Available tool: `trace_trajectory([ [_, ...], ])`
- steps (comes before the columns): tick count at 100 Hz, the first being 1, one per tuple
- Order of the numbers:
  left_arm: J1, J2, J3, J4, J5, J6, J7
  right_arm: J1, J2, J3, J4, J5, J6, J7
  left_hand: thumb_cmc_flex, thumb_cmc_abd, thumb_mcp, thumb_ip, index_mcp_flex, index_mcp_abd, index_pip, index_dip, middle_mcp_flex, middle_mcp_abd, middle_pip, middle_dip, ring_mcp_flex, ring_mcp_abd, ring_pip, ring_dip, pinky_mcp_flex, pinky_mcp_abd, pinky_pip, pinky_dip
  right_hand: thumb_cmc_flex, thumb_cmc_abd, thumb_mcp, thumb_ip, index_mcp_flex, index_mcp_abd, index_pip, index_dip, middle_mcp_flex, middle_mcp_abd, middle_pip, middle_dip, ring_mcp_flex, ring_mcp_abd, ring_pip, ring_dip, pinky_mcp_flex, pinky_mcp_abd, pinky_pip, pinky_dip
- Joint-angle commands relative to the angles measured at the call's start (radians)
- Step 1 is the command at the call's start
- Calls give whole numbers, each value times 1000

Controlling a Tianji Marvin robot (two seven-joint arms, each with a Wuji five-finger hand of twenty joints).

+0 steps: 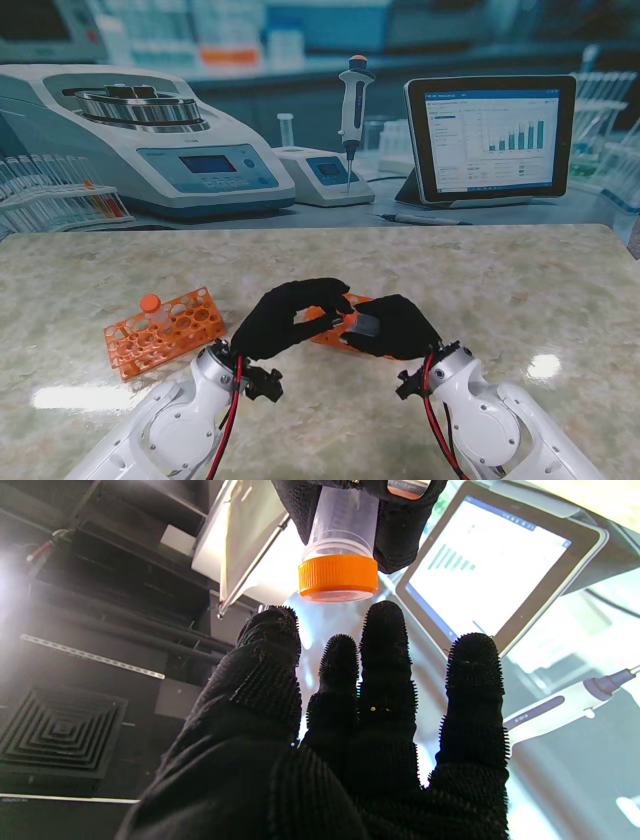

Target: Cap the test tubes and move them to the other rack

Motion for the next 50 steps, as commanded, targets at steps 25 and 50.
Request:
trace_trajectory([
  [25, -14, 12, -13, -15, -22, 27, -64, -13, -2, 0, -8, -2, -8, 2, -90, 31, -36, 24, -64, 12, -118, 51, -124, -14, -55, -42, -196, 36, -214, -125, -171, 17, -128, -4, 17, 16, 2, -15, 50, -1, 70, 22, 41, -19, 21, 16, 17, -131, 202, 67, 58, -59, 275, 55],
  [50, -30, 21, -15, 1, -67, 44, -122, -19, -2, 4, -12, -5, -18, 2, -188, 42, -36, 8, -92, 38, -172, 71, -172, -20, -95, -82, -286, 68, -371, -292, -281, 45, -323, -96, 17, 14, 2, -15, 50, -1, 70, 22, 41, -19, 21, 16, 17, -131, 202, 67, 58, -59, 275, 55],
])
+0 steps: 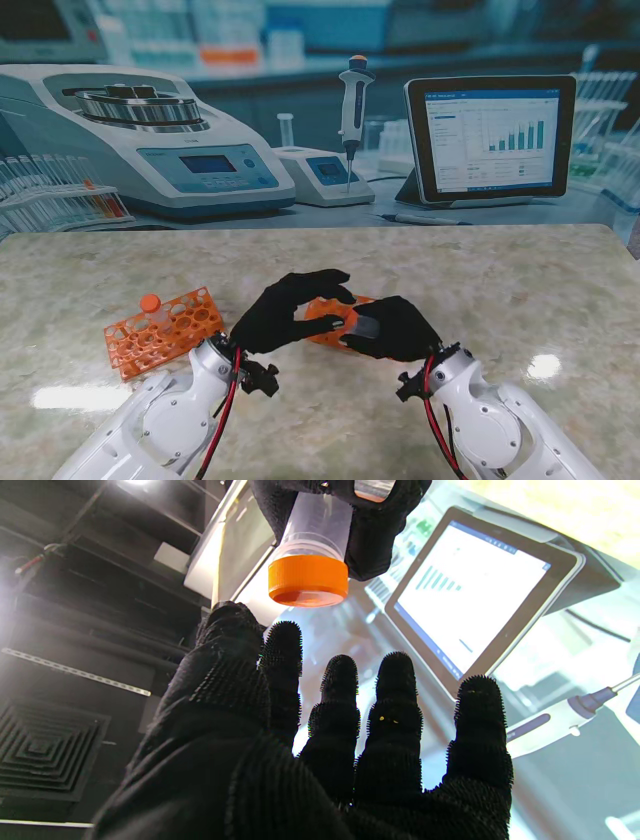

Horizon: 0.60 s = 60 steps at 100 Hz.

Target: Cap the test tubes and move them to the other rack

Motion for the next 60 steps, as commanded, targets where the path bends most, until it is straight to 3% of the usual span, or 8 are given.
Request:
trace_trajectory([
  [1, -7, 6, -1, 9, -8, 6, -14, -10, -2, -1, -8, -2, -2, 2, -35, 34, -2, 8, -24, 12, -36, 8, -46, -20, -24, -27, -35, 4, -36, -37, -39, 19, -69, -58, 16, 15, 2, -15, 50, 0, 70, 21, 41, -19, 21, 15, 17, -131, 202, 67, 58, -59, 275, 55],
  [26, -28, 15, 10, 30, -46, 13, -67, -17, -1, 2, -14, -4, -8, 4, -97, 31, -26, 0, -66, 36, -88, -26, -92, -16, -47, -46, -84, -1, -71, -76, -67, 28, -128, -88, 17, 15, 1, -15, 50, 0, 70, 21, 41, -19, 20, 15, 17, -131, 202, 67, 58, -59, 275, 55],
  [60, -37, 20, 19, 48, -71, 8, -98, -24, -1, 6, -22, -8, -11, 2, -131, 16, -50, -7, -72, 51, -125, -46, -107, -12, -53, -55, -95, -7, -71, -86, -55, 28, -132, -84, 17, 14, 1, -15, 50, 0, 70, 21, 41, -20, 21, 16, 17, -131, 202, 67, 58, -60, 274, 54],
])
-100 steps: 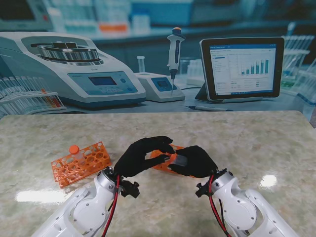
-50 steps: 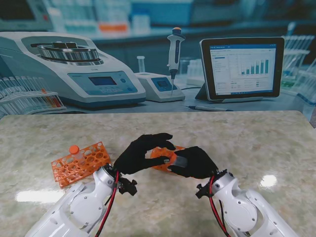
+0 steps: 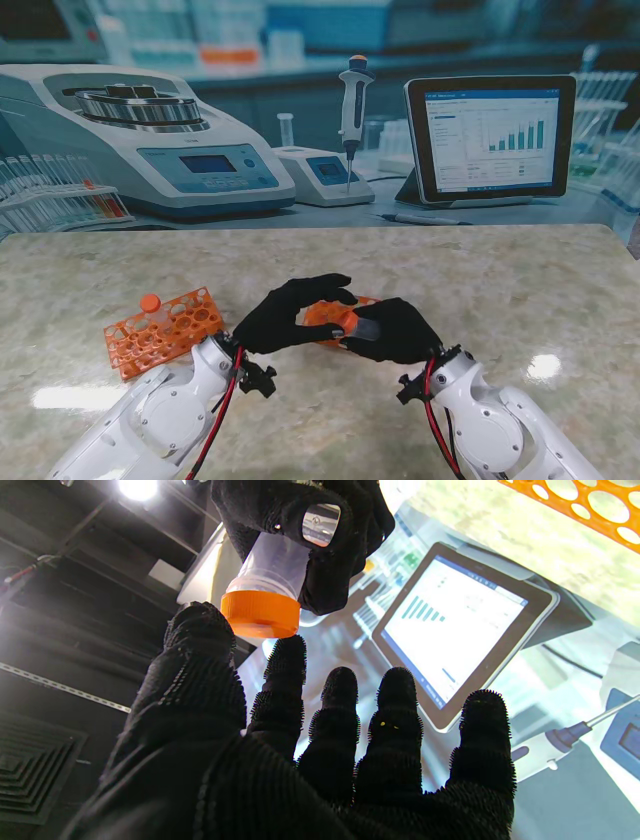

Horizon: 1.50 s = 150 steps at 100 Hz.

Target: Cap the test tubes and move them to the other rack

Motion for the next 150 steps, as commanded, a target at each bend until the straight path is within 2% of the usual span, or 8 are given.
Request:
trace_trajectory([
  [1, -1, 3, 2, 4, -4, 0, -8, -9, -1, -2, -7, 0, 2, 2, -27, 11, -23, -7, -19, 13, -28, -15, -34, -13, -15, -20, -30, -9, -13, -15, -5, 9, -32, -35, 17, 14, 1, -15, 50, 0, 70, 21, 41, -19, 21, 15, 17, -131, 202, 67, 58, -60, 274, 54],
  [65, -25, -5, 30, 25, 17, 1, 19, -7, -1, -4, -10, 1, 6, 4, 58, -7, 46, 0, 36, 18, 39, 22, 2, -9, 0, -17, 14, -17, 12, -3, 29, 7, 8, -14, 16, 15, 1, -15, 50, 0, 70, 21, 41, -20, 21, 15, 17, -131, 202, 67, 58, -60, 274, 54],
  [100, -31, -8, 42, 31, 22, 2, 32, -9, -1, -2, -14, 0, 6, 6, 135, -50, 73, -8, 56, -21, 196, 157, 26, -11, 11, -12, 40, -19, 26, 10, 39, 8, 35, -13, 15, 16, 0, -16, 50, -1, 70, 21, 41, -19, 20, 15, 17, -131, 202, 67, 58, -60, 274, 54],
  [121, -36, -11, 52, 34, 23, 3, 38, -11, -1, 0, -16, 0, 5, 6, 191, -49, 57, 2, 71, -41, 282, 186, 42, -15, 18, -9, 56, -23, 34, 16, 48, 11, 46, -12, 15, 17, 0, -16, 49, -4, 68, 21, 41, -20, 20, 15, 17, -131, 202, 67, 58, -60, 274, 54],
  [125, -36, -11, 53, 34, 24, 3, 39, -11, -1, 0, -16, 1, 5, 7, 211, -42, 41, 8, 68, -41, 328, 169, 46, -15, 21, -7, 59, -22, 36, 20, 47, 11, 52, -14, 16, 16, -1, -16, 49, -4, 68, 21, 41, -21, 20, 15, 17, -131, 202, 67, 58, -60, 274, 54],
  [150, -33, -14, 53, 35, 37, 1, 57, -11, -1, 1, -17, 2, 8, 7, 260, -34, 55, 14, 89, -59, 406, 188, 74, -19, 34, -1, 85, -22, 52, 32, 53, 14, 64, -12, 16, 18, -1, -16, 49, -4, 68, 22, 41, -20, 20, 15, 17, -131, 202, 67, 58, -60, 274, 54],
])
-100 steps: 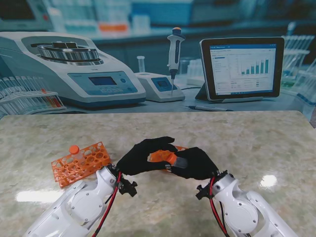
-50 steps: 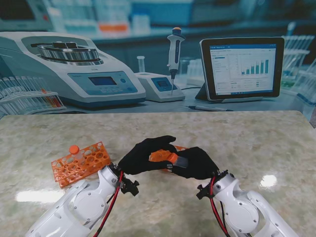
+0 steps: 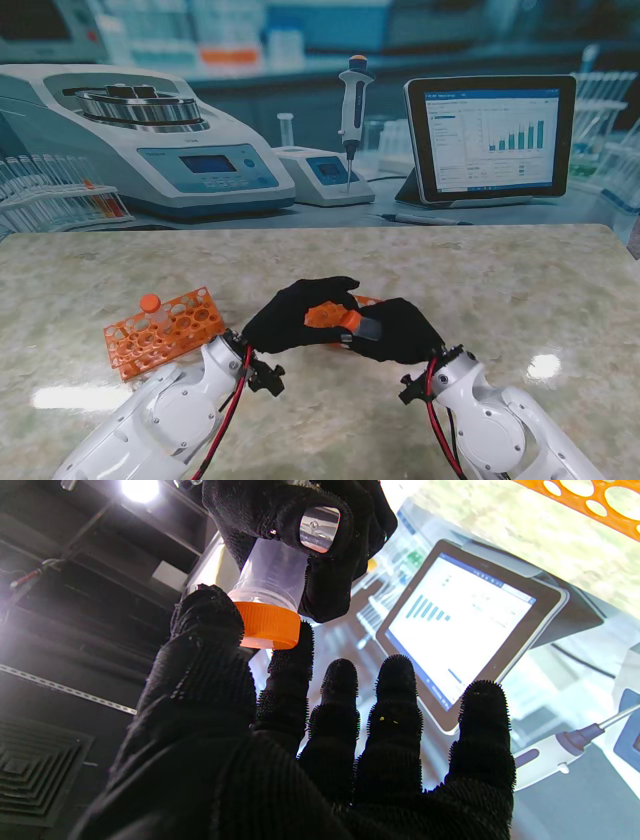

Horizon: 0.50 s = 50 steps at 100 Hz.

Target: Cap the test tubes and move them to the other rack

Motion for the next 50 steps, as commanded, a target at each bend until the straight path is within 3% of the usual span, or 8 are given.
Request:
trace_trajectory([
  [1, 5, -6, 3, 3, 8, 2, 4, -7, -4, -5, -14, 1, 2, 4, 194, 35, 83, 32, 64, -104, 173, 43, 23, -19, 8, 8, 20, -22, 12, 10, 1, 13, 35, -12, 16, 18, -1, -16, 49, -4, 68, 22, 41, -21, 20, 15, 17, -131, 202, 67, 58, -60, 274, 55],
  [50, 30, -9, -7, -16, 51, -25, 43, -1, -6, -8, -10, -2, 15, -4, 222, 11, 94, 38, 62, -112, 243, 51, 46, -17, 20, 17, 42, -20, 29, 28, 8, 13, 57, -5, 17, 17, 0, -15, 49, -3, 67, 22, 41, -19, 20, 15, 17, -131, 202, 67, 58, -60, 274, 55],
])
